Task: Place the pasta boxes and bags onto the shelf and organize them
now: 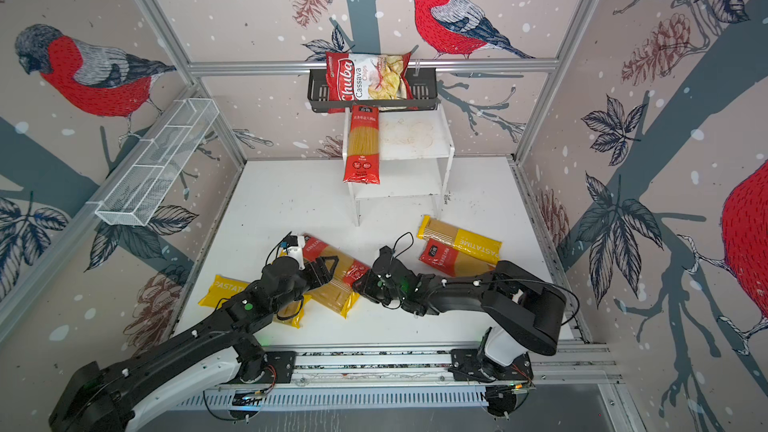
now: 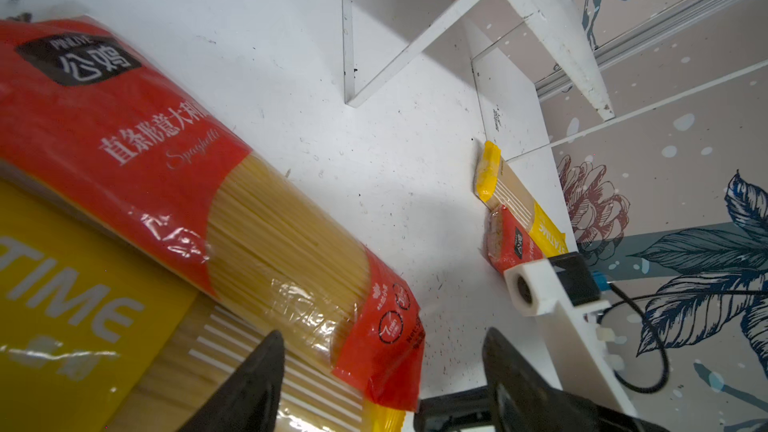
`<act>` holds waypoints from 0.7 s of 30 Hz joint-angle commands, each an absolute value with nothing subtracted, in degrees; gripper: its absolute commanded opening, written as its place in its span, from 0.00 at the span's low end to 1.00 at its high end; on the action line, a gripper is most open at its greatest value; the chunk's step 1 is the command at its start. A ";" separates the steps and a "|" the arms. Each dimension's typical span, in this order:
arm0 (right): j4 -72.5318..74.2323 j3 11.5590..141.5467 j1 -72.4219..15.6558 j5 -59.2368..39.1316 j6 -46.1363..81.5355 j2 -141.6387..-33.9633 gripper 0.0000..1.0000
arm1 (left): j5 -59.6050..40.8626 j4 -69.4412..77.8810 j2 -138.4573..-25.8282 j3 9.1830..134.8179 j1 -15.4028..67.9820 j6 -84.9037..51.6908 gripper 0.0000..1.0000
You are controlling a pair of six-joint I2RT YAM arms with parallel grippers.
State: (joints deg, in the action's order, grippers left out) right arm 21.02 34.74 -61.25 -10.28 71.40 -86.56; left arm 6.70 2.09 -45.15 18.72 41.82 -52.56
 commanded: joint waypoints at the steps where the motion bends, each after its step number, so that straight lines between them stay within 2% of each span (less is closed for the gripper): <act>1: 12.96 35.85 -59.85 -11.21 62.96 -83.79 0.35 | 7.52 1.70 -44.70 18.04 41.92 -53.09 0.74; 6: 9.85 35.11 -55.35 -11.31 59.31 -82.53 0.45 | 8.04 2.24 -44.65 17.62 41.92 -53.01 0.74; 15: 12.40 37.48 -43.31 -16.09 49.12 -88.17 0.47 | 7.94 5.00 -47.55 16.52 41.91 -53.53 0.73; 21: 14.88 43.15 -41.57 -18.45 47.28 -95.81 0.47 | 9.43 7.98 -49.59 16.16 41.92 -55.01 0.73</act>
State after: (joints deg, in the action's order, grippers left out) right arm 12.38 41.34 -41.82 -16.14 49.67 -93.38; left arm 8.05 4.12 -48.93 16.32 41.85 -54.06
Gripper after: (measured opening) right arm 0.472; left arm 0.733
